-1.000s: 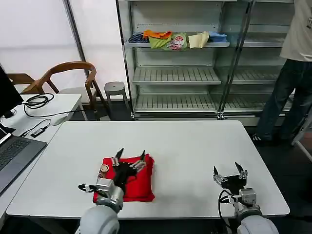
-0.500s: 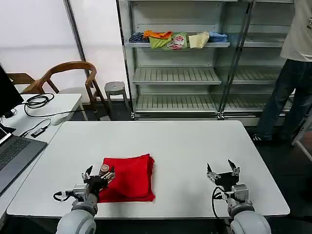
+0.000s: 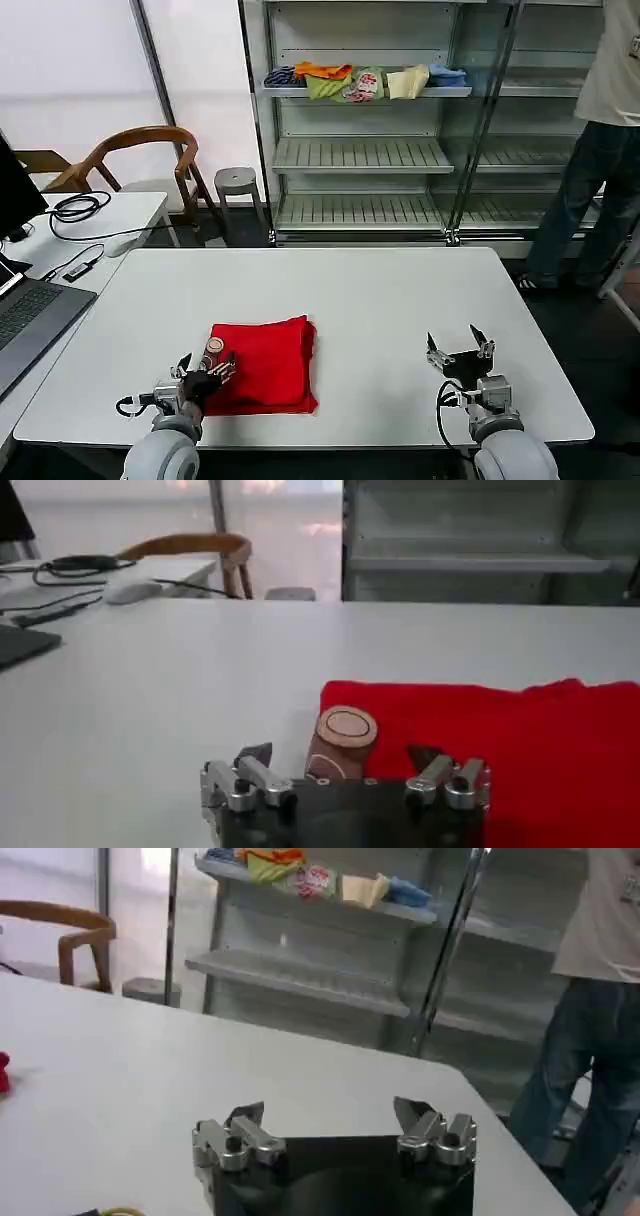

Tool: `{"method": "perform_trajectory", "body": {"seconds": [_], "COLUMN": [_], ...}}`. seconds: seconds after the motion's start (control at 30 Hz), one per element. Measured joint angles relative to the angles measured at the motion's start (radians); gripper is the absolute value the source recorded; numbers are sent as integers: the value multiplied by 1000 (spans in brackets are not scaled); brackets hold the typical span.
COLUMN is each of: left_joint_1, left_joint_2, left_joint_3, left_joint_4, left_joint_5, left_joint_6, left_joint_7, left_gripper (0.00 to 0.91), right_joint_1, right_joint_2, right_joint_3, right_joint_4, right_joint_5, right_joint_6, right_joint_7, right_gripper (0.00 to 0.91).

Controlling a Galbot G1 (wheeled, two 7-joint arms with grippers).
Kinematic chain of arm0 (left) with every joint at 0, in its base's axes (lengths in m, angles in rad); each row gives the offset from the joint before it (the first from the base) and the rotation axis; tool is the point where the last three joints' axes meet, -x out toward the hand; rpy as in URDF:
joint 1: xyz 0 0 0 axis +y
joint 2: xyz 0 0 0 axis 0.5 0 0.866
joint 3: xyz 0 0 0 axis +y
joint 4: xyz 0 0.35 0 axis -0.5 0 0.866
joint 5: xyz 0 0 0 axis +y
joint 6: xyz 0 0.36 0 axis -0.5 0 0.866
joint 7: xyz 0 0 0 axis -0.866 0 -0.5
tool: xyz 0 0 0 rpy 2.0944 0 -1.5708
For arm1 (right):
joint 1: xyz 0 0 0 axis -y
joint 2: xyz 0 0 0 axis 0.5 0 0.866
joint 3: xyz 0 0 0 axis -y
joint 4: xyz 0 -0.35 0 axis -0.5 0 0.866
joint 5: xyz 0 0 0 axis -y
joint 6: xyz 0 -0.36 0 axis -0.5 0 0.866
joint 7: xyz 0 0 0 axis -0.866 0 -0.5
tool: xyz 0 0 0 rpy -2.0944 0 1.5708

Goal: Fold and organize the clothes.

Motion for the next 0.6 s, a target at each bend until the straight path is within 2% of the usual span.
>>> {"method": "perform_trajectory", "body": {"seconds": [0.23, 0.27, 0.3, 0.6], "left_joint_1": [7, 10, 12, 24], "left_joint_2": [-6, -9, -11, -15], "left_joint_3": [9, 11, 12, 23], "left_joint_4": [13, 13, 13, 29], "left_joint_5": [-14, -16, -17, -25], "left_joint_6": [-5, -7, -9, -49], "left_joint_7": [-7, -10, -10, -6], "left_gripper": [887, 675, 20, 20], "right_joint_1": [0, 1, 1, -5], "right_joint_2": [-1, -1, -1, 1], "right_joint_3": [4, 5, 5, 6], "right_joint_4": [-1, -1, -1, 0], "right_joint_5": [0, 0, 0, 0], "right_joint_6": [0, 0, 0, 0], "right_joint_7": [0, 0, 0, 0], "right_gripper": [907, 907, 907, 907]}}
